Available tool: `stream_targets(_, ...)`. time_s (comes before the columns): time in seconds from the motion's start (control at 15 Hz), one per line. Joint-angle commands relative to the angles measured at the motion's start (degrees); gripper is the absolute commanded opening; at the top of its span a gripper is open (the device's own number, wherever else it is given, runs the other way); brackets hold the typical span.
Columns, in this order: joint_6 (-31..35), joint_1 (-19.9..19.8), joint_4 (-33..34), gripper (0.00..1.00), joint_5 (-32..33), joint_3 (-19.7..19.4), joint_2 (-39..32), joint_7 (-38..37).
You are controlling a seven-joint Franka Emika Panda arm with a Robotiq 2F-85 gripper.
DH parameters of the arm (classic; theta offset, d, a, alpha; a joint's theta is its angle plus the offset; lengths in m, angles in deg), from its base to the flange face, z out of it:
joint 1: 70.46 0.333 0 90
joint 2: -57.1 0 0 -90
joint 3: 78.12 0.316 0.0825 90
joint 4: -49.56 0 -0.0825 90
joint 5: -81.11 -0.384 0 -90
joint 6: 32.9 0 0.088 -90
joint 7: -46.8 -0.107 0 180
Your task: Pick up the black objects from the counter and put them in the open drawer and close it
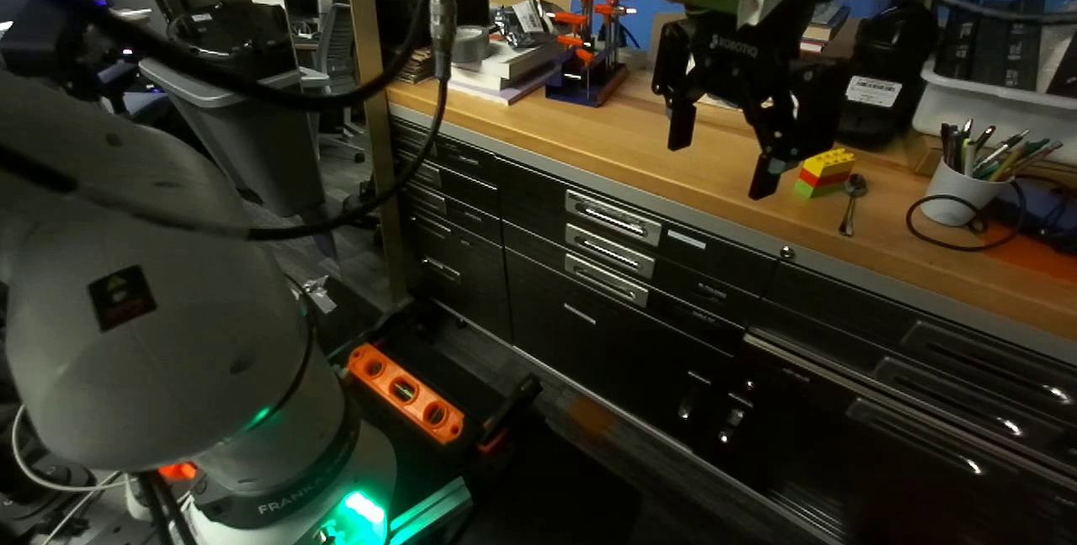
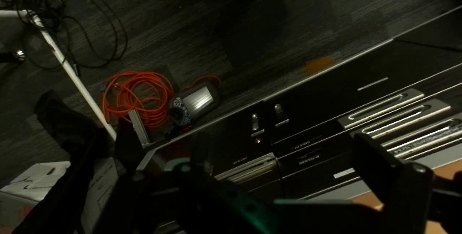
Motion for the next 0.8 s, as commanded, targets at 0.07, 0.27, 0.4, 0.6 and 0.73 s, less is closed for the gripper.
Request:
stream_targets(0.07, -7.63, -3.14, -1.94, 1.0, -2.98, -2.28, 9.07, 13.0)
stream_targets(0.27, -11.53, -3.75, -1.99, 1.0, -3.22, -3.73, 10.99, 17.27)
stream_targets(0.4, -10.8, -3.92, -1.48, 1.0, -2.55, -3.34, 9.14, 15.83)
stream_targets(0.6, -11.62, -3.91, -1.9, 1.0, -2.61, -3.87, 9.84, 16.91)
stream_targets(0.73, -11.7, -3.9, -1.99, 1.0, -2.65, -3.87, 9.84, 17.02)
